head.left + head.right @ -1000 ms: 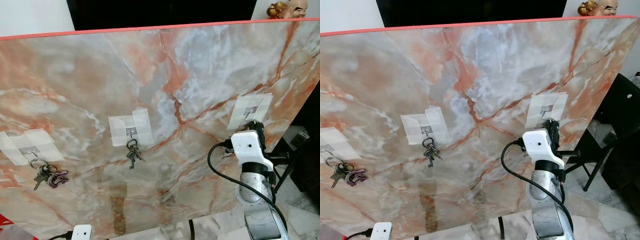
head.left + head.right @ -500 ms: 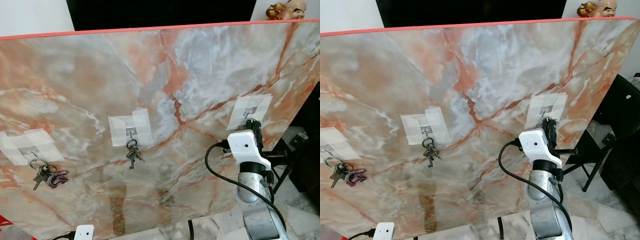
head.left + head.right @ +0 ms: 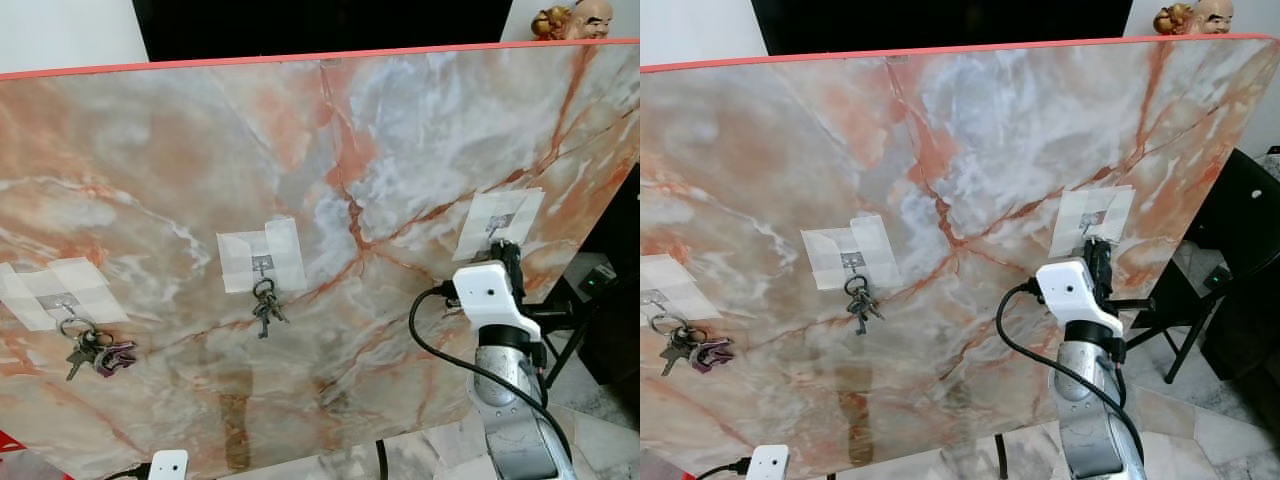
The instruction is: Hang keys on a hook
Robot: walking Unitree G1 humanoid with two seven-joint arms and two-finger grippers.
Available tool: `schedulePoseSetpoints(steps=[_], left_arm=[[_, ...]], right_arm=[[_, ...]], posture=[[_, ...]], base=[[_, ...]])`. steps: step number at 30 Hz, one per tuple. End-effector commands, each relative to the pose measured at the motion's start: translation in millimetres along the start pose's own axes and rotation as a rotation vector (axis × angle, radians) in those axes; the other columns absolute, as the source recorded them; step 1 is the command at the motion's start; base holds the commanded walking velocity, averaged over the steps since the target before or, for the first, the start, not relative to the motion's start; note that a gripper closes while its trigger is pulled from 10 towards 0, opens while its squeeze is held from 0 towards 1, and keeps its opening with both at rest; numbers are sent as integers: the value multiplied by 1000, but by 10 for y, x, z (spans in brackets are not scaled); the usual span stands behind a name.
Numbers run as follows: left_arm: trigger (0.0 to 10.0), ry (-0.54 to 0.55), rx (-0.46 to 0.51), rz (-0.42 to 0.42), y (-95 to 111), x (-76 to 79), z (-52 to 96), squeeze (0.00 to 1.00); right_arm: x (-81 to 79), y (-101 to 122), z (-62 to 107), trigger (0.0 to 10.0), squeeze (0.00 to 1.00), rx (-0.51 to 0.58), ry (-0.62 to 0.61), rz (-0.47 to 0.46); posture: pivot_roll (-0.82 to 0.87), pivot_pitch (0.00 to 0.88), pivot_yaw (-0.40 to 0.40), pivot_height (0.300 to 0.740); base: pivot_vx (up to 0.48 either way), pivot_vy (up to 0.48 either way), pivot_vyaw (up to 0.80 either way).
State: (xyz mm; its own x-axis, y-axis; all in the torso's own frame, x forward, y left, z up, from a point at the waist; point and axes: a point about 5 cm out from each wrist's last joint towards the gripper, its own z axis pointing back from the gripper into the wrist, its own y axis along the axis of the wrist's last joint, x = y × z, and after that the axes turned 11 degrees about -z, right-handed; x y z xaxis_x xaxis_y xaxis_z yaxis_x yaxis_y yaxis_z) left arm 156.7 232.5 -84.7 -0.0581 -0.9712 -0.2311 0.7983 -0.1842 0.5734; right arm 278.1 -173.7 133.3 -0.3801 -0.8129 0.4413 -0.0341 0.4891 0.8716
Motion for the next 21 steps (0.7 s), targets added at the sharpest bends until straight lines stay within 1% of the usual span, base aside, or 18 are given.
schedulePoseSetpoints(steps=[1, 9, 14, 21], left_arm=[[10000, 1, -21, -16, -51, -1, 12, 0], [10000, -3, -26, -17, -27, 28, 0, 0], [10000, -5, -34, -17, -55, 33, 8, 0], [10000, -1, -42, -16, -77, 1, 14, 0]], right_arm=[[7, -8, 0, 10000, 0, -6, 5, 14], [-3, -8, -2, 10000, 0, -4, 12, 19], [-2, -32, -2, 10000, 0, -22, 16, 46], [-8, -52, -5, 10000, 0, -35, 25, 50]], posture=[[-8, 0, -40, 740], [-10, 0, -40, 740], [-10, 0, -40, 740], [-9, 0, -41, 740]], base=[[0, 0, 0], [0, 0, 0], [0, 0, 0], [0, 0, 0]])
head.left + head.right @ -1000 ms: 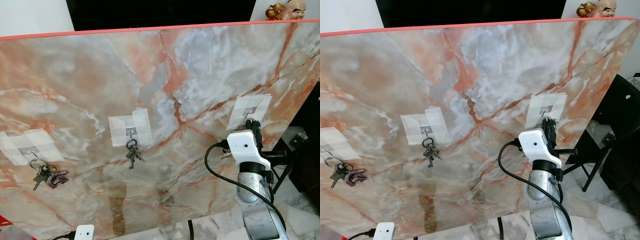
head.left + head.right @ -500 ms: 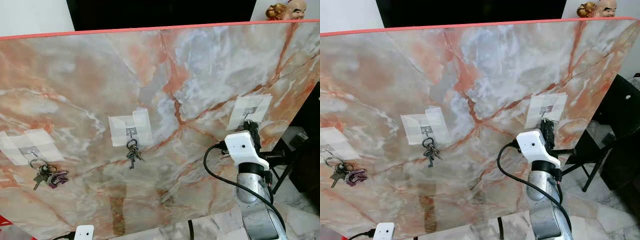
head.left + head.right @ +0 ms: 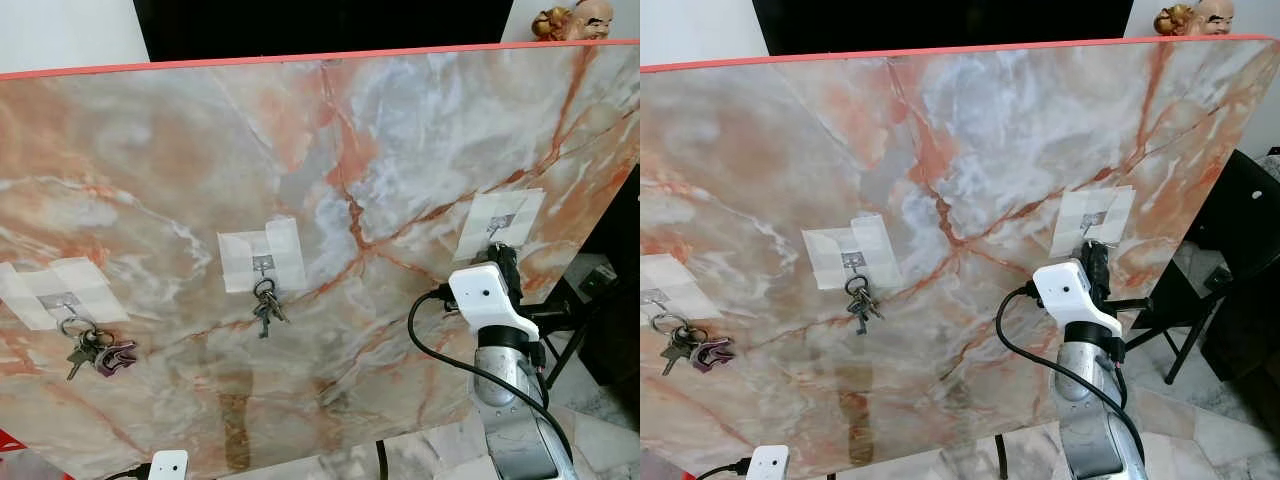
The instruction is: Hang keys on a hook
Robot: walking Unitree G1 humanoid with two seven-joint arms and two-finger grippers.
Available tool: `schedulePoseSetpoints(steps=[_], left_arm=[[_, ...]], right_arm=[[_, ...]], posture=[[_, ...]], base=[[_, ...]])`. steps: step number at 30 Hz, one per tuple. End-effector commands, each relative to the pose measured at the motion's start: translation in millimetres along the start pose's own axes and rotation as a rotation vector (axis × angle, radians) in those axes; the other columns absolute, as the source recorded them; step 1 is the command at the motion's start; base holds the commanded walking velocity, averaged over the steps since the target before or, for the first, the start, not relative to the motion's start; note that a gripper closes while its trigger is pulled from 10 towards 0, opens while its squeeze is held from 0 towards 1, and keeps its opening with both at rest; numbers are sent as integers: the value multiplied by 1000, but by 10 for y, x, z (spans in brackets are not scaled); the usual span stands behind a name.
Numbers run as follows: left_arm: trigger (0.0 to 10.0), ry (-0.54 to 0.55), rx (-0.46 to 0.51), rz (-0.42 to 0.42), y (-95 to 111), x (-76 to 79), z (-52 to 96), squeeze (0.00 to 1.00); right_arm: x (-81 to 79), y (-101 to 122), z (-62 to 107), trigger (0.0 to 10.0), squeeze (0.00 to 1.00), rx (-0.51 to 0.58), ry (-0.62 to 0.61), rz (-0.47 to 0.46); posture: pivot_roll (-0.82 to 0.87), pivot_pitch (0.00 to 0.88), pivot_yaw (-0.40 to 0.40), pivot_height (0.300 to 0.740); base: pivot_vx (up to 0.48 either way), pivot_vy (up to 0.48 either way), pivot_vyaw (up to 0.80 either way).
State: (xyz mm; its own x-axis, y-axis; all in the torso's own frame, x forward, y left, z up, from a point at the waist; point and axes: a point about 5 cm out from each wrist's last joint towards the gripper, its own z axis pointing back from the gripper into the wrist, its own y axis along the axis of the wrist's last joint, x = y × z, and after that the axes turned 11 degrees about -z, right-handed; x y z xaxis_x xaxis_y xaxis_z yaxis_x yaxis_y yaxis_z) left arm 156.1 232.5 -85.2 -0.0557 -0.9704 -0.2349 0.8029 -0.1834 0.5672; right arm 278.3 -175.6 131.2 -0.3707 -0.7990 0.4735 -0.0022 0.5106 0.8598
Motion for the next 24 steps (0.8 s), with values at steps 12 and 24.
schedulePoseSetpoints(steps=[12, 24], left_arm=[[10000, -3, -35, -18, -55, -19, 9, 0], [10000, -5, -38, -18, -55, 2, 7, 0]], right_arm=[[-85, 5, -6, 10000, 0, 0, 72, -18], [-145, -3, 10, 10000, 537, -14, 127, -45]], posture=[[-9, 0, -43, 740], [-10, 0, -46, 740]], base=[[0, 0, 0], [0, 0, 0]])
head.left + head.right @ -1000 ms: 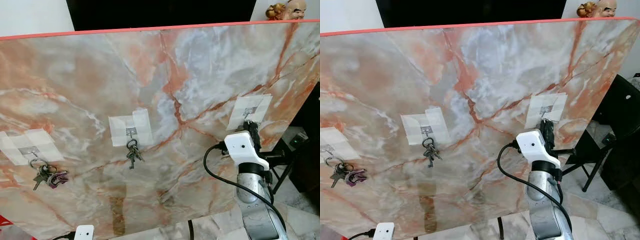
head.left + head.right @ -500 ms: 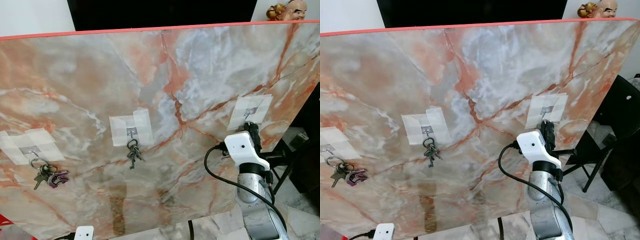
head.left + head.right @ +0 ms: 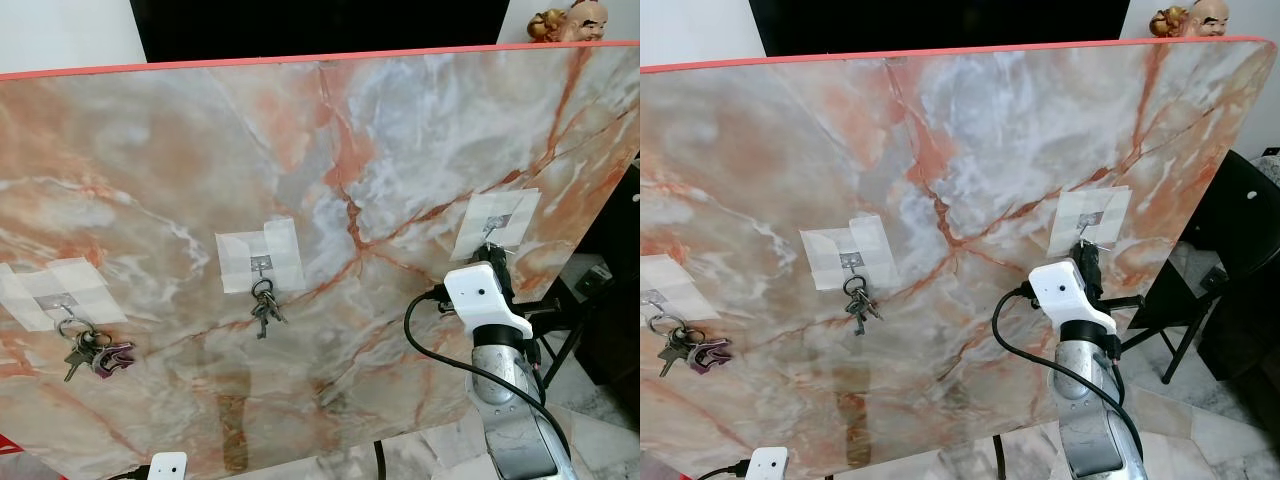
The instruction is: Hang keys on a hook
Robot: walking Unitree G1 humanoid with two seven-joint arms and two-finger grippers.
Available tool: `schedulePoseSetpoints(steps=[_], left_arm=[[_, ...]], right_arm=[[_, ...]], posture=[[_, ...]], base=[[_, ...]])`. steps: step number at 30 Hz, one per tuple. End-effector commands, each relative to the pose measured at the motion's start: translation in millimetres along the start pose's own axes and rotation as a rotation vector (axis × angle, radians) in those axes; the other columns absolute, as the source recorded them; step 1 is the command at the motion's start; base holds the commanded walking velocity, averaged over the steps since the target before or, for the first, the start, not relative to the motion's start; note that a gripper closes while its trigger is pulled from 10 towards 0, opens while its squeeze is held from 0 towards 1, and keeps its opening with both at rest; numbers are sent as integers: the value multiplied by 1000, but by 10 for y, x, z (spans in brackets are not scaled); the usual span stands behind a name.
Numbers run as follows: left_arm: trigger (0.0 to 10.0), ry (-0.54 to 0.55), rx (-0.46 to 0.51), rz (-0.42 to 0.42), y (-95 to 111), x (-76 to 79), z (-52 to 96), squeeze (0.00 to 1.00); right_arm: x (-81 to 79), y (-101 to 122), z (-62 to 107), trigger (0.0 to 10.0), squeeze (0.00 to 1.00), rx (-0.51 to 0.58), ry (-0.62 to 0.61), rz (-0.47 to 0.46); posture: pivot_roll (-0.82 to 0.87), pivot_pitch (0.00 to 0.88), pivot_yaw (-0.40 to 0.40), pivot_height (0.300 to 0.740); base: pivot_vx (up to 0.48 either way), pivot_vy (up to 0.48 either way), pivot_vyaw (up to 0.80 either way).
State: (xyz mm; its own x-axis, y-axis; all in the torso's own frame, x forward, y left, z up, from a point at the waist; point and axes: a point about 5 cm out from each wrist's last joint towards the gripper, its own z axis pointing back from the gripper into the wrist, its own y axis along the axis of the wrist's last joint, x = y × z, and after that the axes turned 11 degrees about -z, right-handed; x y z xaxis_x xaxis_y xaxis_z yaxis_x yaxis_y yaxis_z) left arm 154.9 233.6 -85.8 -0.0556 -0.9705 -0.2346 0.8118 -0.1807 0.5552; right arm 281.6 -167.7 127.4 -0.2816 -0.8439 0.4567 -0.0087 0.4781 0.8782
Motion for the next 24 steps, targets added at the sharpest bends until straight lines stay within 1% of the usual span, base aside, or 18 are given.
schedulePoseSetpoints(steps=[1, 2, 3, 5, 8, 9, 10, 11, 12, 13, 15, 17, 18, 19, 20, 21, 23, 24], left_arm=[[10000, -6, -23, -18, -39, 20, 6, 0], [10000, -7, -22, -18, -39, 25, 5, 0], [10000, -8, -22, -19, -38, 30, 5, 0], [10000, -10, -21, -19, -41, 55, 6, 0], [10000, -14, -21, -20, -51, 79, 9, 0], [10000, -14, -21, -19, -52, 79, 10, 0], [10000, -14, -20, -20, -52, 77, 10, 0], [10000, -14, -20, -20, -52, 74, 10, 0], [10000, -14, -20, -20, -52, 72, 10, 0], [10000, -13, -20, -21, -52, 65, 10, 0], [10000, -12, -19, -21, -51, 56, 10, 0], [10000, -11, -18, -22, -50, 48, 10, 0], [10000, -11, -18, -22, -50, 48, 10, 0], [10000, -9, -17, -23, -47, 40, 10, 0], [10000, -9, -16, -23, -46, 36, 10, 0], [10000, -8, -15, -25, -45, 30, 10, 0], [10000, -6, -15, -26, -45, 19, 10, 0], [10000, -6, -15, -26, -45, 19, 10, 0]], right_arm=[[-56, -13, 6, 10000, 675, -6, 39, -13], [-56, -15, 6, 10000, 675, -6, 40, -15], [-63, -22, 11, 10000, 776, -10, 51, -15], [-80, -42, 49, 10000, 737, -19, 80, -23], [-71, -59, 96, 10000, 733, -21, 92, -23], [-68, -65, 108, 10000, 545, -23, 97, -22], [-63, -79, 127, 10000, 545, -29, 104, -17], [-53, -102, 148, 10000, 153, -41, 110, -5], [-45, -118, 163, 10000, 153, -49, 113, 3], [-12, -199, 212, 10000, 0, -85, 121, 11], [17, -285, 257, 10000, 0, -131, 127, 2], [42, -438, 323, 10000, 0, -217, 143, -41], [42, -438, 323, 10000, 0, -217, 143, -41], [38, -680, 398, 10000, 0, -378, 146, -213], [8, -824, 441, 10000, 0, -481, 147, -356], [-30, -1082, 520, 10000, 0, -641, 127, -579], [-15, -1290, 578, 10000, 0, -704, 120, -589], [-15, -1290, 578, 10000, 0, -704, 120, -589]], posture=[[-11, 0, -46, 740], [-10, 0, -48, 740], [-10, 0, -48, 740], [-9, 0, -48, 740], [-12, 0, -48, 740], [-12, 0, -50, 740], [-12, 0, -50, 740], [-12, 0, -50, 740], [-15, 0, -49, 740], [-14, 0, -50, 740], [-15, 0, -49, 740], [-18, 0, -49, 740], [-18, 0, -49, 740], [-21, 0, -47, 740], [-23, 0, -45, 740], [-20, 0, -43, 740], [-20, 0, -40, 740], [-20, 0, -40, 740]], base=[[0, 0, 0], [0, 0, 0], [0, 0, 0], [0, 0, 0], [0, 0, 0], [0, 0, 0], [0, 0, 0], [0, 0, 0], [0, 0, 0], [0, 0, 0], [0, 0, 0], [0, 0, 0], [0, 0, 0], [0, 0, 0], [0, 0, 0], [0, 0, 0], [0, 0, 0], [0, 0, 0]])
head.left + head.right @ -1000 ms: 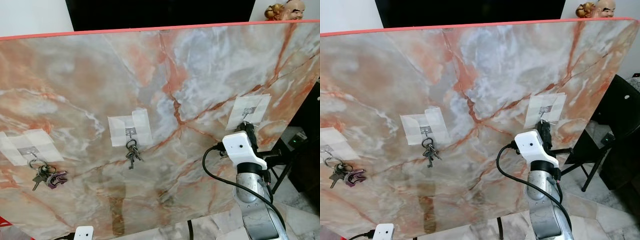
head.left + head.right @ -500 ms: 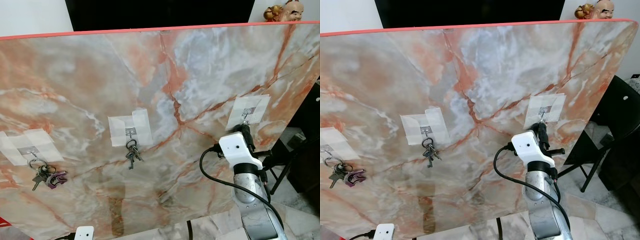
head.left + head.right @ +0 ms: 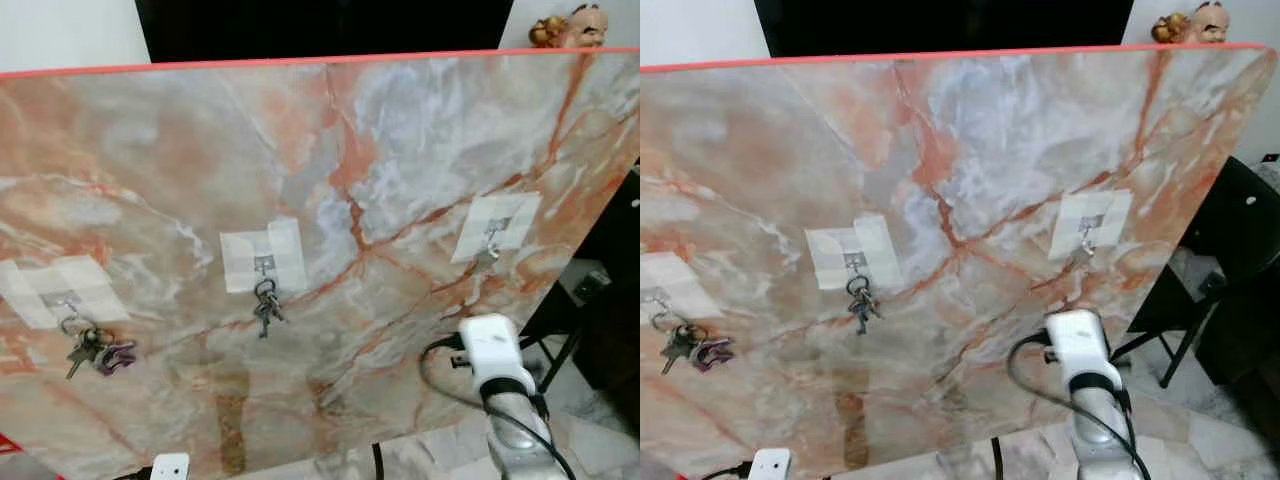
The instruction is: Hang keys on a hook
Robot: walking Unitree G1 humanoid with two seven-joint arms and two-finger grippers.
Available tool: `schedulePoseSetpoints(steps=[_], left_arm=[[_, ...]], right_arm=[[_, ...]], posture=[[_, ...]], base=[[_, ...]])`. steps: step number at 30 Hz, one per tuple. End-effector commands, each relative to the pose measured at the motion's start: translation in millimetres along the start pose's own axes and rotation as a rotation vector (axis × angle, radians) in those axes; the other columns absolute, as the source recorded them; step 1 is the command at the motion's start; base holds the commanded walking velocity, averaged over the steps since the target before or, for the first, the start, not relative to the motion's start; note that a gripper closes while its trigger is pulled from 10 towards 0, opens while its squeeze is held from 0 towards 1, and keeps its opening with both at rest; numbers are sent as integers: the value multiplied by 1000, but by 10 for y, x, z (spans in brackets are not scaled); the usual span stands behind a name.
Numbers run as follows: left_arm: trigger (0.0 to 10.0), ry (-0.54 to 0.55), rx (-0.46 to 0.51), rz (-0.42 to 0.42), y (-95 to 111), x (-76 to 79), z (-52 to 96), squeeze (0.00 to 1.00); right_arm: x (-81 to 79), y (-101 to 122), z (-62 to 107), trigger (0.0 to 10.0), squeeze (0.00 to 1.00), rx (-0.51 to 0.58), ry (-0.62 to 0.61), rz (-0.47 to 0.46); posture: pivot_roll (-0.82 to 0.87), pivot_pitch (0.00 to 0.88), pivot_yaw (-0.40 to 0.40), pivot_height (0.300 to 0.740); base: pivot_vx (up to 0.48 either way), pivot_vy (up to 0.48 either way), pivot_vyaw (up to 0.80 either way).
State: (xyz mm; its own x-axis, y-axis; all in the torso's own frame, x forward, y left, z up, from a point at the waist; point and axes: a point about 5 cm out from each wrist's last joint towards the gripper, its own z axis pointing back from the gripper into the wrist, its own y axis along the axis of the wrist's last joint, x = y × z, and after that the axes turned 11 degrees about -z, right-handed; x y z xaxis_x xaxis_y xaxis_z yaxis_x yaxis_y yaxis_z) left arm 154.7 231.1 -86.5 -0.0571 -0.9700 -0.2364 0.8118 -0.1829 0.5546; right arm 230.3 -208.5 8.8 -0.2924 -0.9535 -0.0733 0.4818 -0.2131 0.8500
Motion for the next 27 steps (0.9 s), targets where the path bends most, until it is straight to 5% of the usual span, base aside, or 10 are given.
schedulePoseSetpoints(steps=[1, 2, 3, 7, 10, 19, 27], left_arm=[[10000, -5, -14, -23, -43, -26, 10, 0], [10000, -5, -14, -23, -43, -26, 10, 0], [10000, -1, -13, -26, -40, -62, 11, 0], [10000, 0, -11, -41, -25, -101, 8, 0], [10000, 7, -5, -47, -1, -141, 4, 0], [10000, 0, 9, -64, 48, -137, -8, 0], [10000, -9, 13, -59, 72, -80, -17, 0]], right_arm=[[152, -160, -48, 10000, 0, -52, -24, -37], [152, -160, -48, 10000, 0, -52, -24, -37], [224, -440, -83, 10000, 0, -165, -34, -72], [281, -907, -1, 10000, 0, -342, -77, -159], [306, -1245, 151, 10000, 0, -478, -113, -93], [517, -1464, 303, 10000, 0, -556, -217, -159], [817, -1489, 408, 10000, 0, -580, -150, -40]], posture=[[-22, 0, -32, 740], [-22, 0, -32, 740], [-31, 0, -24, 740], [-33, 0, -12, 740], [-27, 0, 15, 740], [-30, 0, 34, 740], [-24, 0, 19, 740]], base=[[0, 0, 0], [0, 0, 0], [0, 0, 0], [0, 0, 0], [0, 0, 0], [0, 0, 0], [0, 0, 400]])
